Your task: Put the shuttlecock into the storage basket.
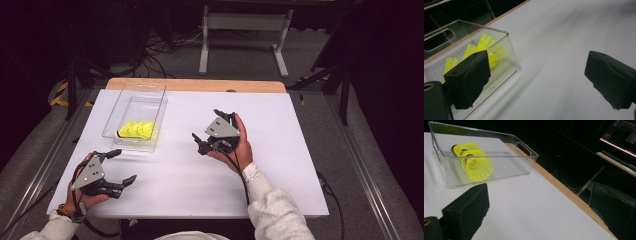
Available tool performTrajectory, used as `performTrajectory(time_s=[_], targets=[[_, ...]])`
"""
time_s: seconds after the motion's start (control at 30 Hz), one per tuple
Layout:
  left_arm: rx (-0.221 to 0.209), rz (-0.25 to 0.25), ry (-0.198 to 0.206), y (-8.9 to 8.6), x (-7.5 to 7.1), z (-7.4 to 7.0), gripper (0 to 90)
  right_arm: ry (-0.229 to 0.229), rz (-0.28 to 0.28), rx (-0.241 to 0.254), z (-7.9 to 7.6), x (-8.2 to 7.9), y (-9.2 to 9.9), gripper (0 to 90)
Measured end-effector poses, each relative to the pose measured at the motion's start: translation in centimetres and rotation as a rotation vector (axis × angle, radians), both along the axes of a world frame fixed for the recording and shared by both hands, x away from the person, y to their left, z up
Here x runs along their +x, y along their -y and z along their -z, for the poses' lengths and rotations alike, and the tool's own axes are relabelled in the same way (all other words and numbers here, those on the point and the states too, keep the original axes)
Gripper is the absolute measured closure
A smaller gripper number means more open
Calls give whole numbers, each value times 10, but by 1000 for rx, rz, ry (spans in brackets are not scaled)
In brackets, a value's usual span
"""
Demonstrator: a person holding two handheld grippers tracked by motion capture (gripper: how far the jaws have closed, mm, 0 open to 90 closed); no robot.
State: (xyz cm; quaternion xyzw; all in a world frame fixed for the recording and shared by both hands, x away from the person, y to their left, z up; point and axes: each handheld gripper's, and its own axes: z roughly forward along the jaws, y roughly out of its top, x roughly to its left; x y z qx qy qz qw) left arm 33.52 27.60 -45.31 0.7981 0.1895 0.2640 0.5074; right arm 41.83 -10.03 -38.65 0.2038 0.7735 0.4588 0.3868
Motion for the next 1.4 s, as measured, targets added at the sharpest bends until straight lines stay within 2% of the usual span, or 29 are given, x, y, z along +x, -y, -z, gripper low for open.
performTrajectory(time_s=[1.4], targets=[[0, 1, 1, 0, 0, 0, 72, 25, 44, -31, 3, -16, 35, 35]])
